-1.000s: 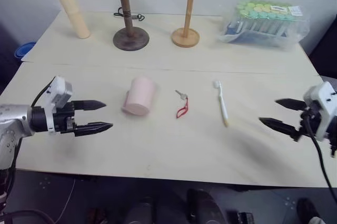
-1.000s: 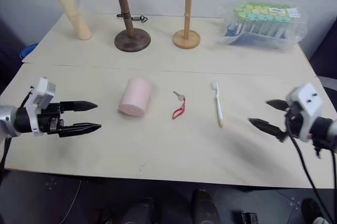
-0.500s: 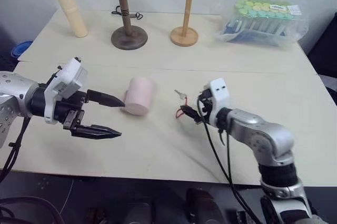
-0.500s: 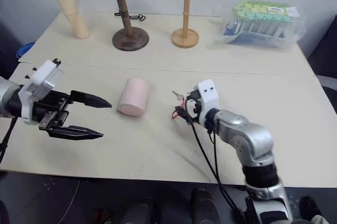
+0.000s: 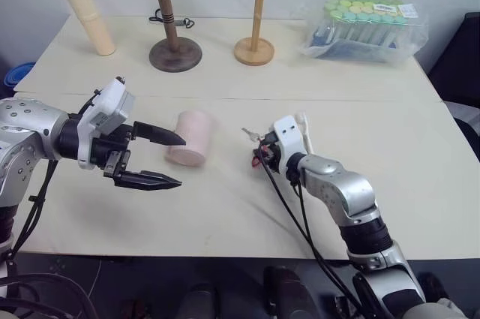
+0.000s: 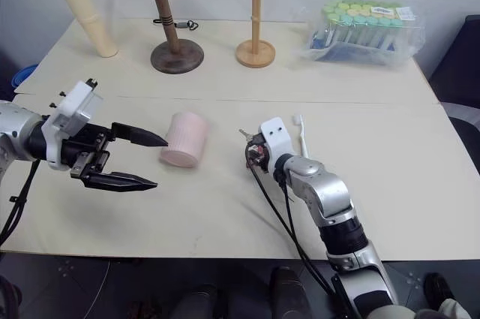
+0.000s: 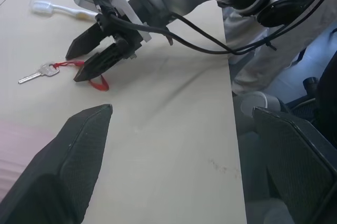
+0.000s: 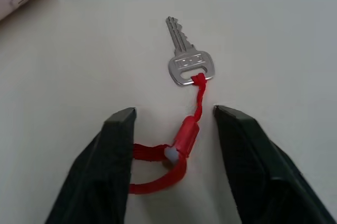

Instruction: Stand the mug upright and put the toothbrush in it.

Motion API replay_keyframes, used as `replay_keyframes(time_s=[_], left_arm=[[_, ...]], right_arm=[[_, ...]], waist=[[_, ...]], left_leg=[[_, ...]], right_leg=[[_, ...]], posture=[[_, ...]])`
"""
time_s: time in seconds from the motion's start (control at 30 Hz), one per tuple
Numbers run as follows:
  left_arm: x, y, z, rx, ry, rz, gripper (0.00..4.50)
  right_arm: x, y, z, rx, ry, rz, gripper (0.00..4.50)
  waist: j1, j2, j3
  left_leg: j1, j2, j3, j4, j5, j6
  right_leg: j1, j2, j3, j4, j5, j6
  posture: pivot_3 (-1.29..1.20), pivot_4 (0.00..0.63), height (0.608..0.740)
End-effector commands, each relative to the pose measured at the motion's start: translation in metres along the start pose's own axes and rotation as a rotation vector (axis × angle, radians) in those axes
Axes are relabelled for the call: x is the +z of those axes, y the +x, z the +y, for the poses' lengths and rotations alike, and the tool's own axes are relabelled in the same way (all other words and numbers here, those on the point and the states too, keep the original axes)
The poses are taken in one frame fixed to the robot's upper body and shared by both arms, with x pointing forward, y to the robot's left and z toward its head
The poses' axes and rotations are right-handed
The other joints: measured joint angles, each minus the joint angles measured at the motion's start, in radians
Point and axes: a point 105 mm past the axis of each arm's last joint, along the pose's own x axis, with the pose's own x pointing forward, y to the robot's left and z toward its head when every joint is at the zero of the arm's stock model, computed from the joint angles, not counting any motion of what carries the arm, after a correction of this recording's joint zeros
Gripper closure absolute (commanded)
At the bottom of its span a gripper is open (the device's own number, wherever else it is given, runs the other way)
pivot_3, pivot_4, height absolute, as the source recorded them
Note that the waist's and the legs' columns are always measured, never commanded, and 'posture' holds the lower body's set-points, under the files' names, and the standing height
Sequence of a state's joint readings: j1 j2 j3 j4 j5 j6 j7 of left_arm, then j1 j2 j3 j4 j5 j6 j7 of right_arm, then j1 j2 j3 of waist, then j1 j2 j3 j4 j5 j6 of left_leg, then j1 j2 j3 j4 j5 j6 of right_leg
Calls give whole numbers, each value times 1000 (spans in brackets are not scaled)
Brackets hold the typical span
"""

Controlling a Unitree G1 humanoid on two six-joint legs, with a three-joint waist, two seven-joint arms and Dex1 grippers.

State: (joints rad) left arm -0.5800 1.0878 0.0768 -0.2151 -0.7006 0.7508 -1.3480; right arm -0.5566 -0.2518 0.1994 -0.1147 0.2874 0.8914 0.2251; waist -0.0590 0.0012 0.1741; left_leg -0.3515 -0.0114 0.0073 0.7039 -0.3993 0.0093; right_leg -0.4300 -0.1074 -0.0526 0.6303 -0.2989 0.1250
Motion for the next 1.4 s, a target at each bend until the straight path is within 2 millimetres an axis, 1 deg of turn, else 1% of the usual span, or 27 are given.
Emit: replay_keyframes(time_s=[0.03,0.07,0.1,0.2,0.23,0.33,0.37,0.53,0.6,0.63,0.7,0.77,0.8,0.83,0.87,0.93,1.0,1.03,1.1,1.2,1.3,1.33,1.4], left_arm=[[6,-4,1,22,35,-7,0],[7,-4,1,22,35,-9,0],[7,-3,2,22,36,-12,0],[8,0,3,21,39,-24,0],[9,1,4,19,40,-34,0],[9,5,6,15,45,-48,0],[9,6,7,14,48,-49,0],[15,7,10,18,55,-72,0],[16,6,10,16,51,-78,0],[15,7,9,13,48,-79,0],[14,8,9,11,46,-78,0],[12,10,10,11,45,-81,0],[12,11,10,11,45,-82,0],[12,13,11,10,52,-90,0],[15,16,13,9,58,-108,0],[20,22,16,5,73,-144,0],[26,30,21,1,86,-180,0],[28,32,22,-3,92,-192,0],[35,41,24,-23,110,-223,0],[43,53,25,-55,136,-253,0],[51,62,22,-97,159,-278,0],[53,64,21,-105,165,-282,0],[56,65,20,-119,174,-286,0]], right_arm=[[-12,0,6,22,2,34,3004],[-12,0,6,23,1,31,3326],[-11,-1,6,22,-1,27,3386],[-5,-5,0,1,-2,4,4339],[-1,-10,-6,-17,10,-13,4449],[7,-18,-20,-52,44,-38,4449],[8,-16,-20,-51,47,-32,4449],[9,-8,-9,-4,41,-31,4449],[15,-10,-10,-20,29,-58,4449],[23,-15,-15,-46,37,-85,4449],[43,-27,-29,-95,62,-155,4449],[66,-48,-52,-175,88,-232,4449],[72,-54,-58,-196,94,-250,4449],[80,-68,-71,-241,83,-273,4449],[83,-86,-90,-306,68,-275,4449],[84,-122,-121,-430,35,-265,4449],[74,-152,-146,-540,17,-224,4449],[68,-160,-153,-570,26,-208,4449],[38,-177,-172,-642,67,-128,4449],[-4,-186,-185,-698,126,-48,4449],[-38,-186,-194,-740,136,7,4449],[-45,-187,-196,-751,133,16,4449],[-51,-188,-198,-762,158,-3,3874]], waist=[[0,0,0],[0,0,0],[1,0,0],[1,0,0],[2,0,0],[6,0,0],[6,0,0],[3,0,0],[0,0,0],[0,0,0],[1,0,0],[3,0,0],[5,0,0],[8,0,0],[17,1,0],[35,1,0],[48,0,0],[55,0,0],[54,0,0],[56,0,0],[51,0,0],[47,0,0],[35,0,0]], left_leg=[[0,0,0,0,0,0],[0,0,0,0,0,0],[0,0,0,0,0,0],[0,0,0,0,0,0],[0,0,0,1,0,0],[0,0,-1,1,0,0],[-1,0,-2,2,0,0],[-1,-3,-2,2,1,1],[-1,-3,-2,2,1,1],[-1,-3,-2,2,1,1],[-1,-3,-2,2,1,1],[-1,-3,-2,2,1,1],[-1,-2,-3,2,1,2],[-1,-2,-3,2,1,2],[-1,-2,-4,3,1,2],[-2,-3,-7,4,1,3],[-4,-6,-12,5,0,4],[-4,-8,-11,5,0,5],[-4,-10,-9,5,0,6],[-4,-10,-8,5,0,6],[-2,-10,-1,5,0,7],[-2,-9,1,5,0,7],[-2,-9,3,5,1,8]], right_leg=[[0,0,0,0,0,0],[0,0,0,0,0,0],[0,0,0,0,0,0],[0,-1,0,0,0,0],[0,-1,0,1,0,0],[0,-2,0,1,0,0],[0,-2,0,1,0,0],[0,-3,-1,2,0,0],[0,-3,-1,2,0,0],[0,-3,0,2,0,0],[0,-3,-1,2,0,0],[0,-4,-1,3,0,0],[-1,-5,-1,3,0,0],[0,-6,-1,4,0,0],[0,-6,-1,4,0,0],[0,-7,-2,6,0,0],[1,-8,-3,5,0,0],[2,-8,-3,5,0,0],[2,-8,-3,4,0,1],[3,-7,-2,3,1,1],[2,-8,1,3,1,3],[2,-8,1,2,2,3],[2,-8,2,1,2,4]], posture=[[0,150,740],[0,150,740],[0,150,740],[0,150,740],[0,150,740],[0,150,740],[0,150,740],[0,150,740],[0,150,740],[0,150,740],[0,150,740],[0,150,740],[0,150,740],[0,150,740],[0,150,740],[0,150,740],[0,150,740],[0,150,740],[0,150,740],[0,150,740],[0,150,740],[0,150,740],[0,150,740]])
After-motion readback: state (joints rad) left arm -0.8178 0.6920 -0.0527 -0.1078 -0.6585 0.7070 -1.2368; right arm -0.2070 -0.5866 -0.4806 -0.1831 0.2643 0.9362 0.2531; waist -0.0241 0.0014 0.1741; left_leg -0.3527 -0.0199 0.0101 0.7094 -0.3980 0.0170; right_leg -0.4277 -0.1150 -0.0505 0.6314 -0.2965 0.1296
